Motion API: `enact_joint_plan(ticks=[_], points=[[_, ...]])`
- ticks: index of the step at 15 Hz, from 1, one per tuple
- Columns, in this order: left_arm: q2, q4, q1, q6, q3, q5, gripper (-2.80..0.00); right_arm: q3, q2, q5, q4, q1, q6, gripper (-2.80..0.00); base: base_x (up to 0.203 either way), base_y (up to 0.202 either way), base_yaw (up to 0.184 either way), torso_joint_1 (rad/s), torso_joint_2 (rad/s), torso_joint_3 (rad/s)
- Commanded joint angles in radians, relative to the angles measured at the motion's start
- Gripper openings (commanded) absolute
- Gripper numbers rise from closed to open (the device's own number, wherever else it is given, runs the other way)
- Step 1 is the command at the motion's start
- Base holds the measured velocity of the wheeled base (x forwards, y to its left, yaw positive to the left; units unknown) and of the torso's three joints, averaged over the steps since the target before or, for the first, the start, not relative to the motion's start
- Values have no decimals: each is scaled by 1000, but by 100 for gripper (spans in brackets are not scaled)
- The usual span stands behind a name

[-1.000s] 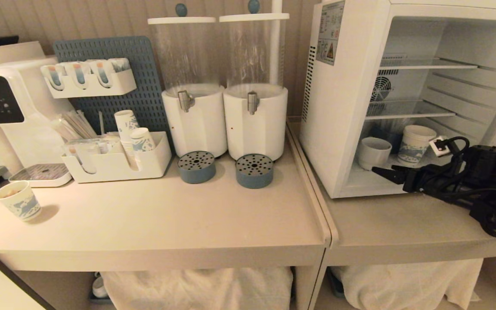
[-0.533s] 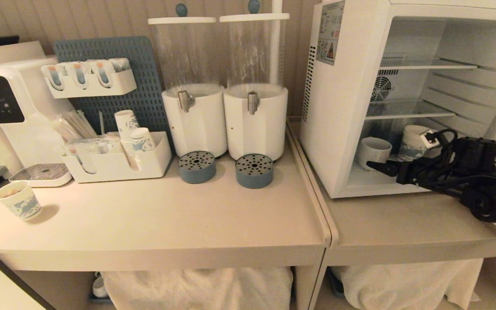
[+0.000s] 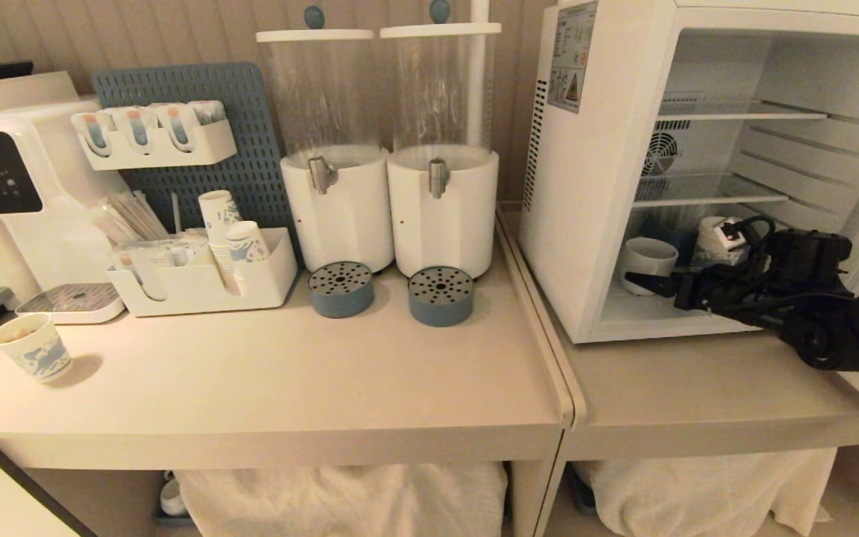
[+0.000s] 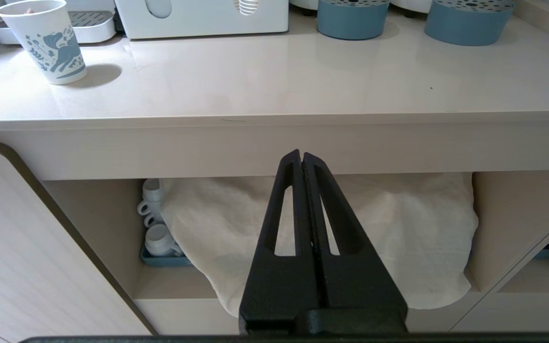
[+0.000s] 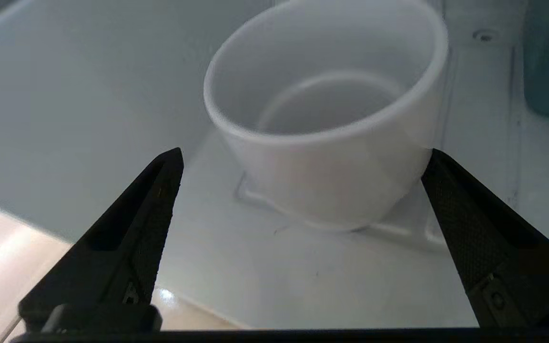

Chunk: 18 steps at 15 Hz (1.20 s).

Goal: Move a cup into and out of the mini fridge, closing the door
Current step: Take the ceramic cup out of the freezer

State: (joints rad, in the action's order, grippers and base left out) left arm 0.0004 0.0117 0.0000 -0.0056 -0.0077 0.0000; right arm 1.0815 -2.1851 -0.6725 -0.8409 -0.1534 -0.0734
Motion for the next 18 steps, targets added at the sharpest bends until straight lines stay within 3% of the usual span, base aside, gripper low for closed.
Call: enact_joint_plan(ticks=[1,5,8,18], points=[[0,0,0,-1,0,0,-280,12,-8,-4,-5,0,2,0,0,0,0,0,0,0],[0,-1,0,-1,0,0,-280,30,-39,5,-4,-1,26,0,0,0,0,0,0,0],[0,-1,0,-1,0,0,-280,47,-65,57,-3,-2,58,0,0,0,0,0,0,0],[0,-1,0,-1,0,0,-280,150,-102,137,29,23,57,0,0,0,0,0,0,0]])
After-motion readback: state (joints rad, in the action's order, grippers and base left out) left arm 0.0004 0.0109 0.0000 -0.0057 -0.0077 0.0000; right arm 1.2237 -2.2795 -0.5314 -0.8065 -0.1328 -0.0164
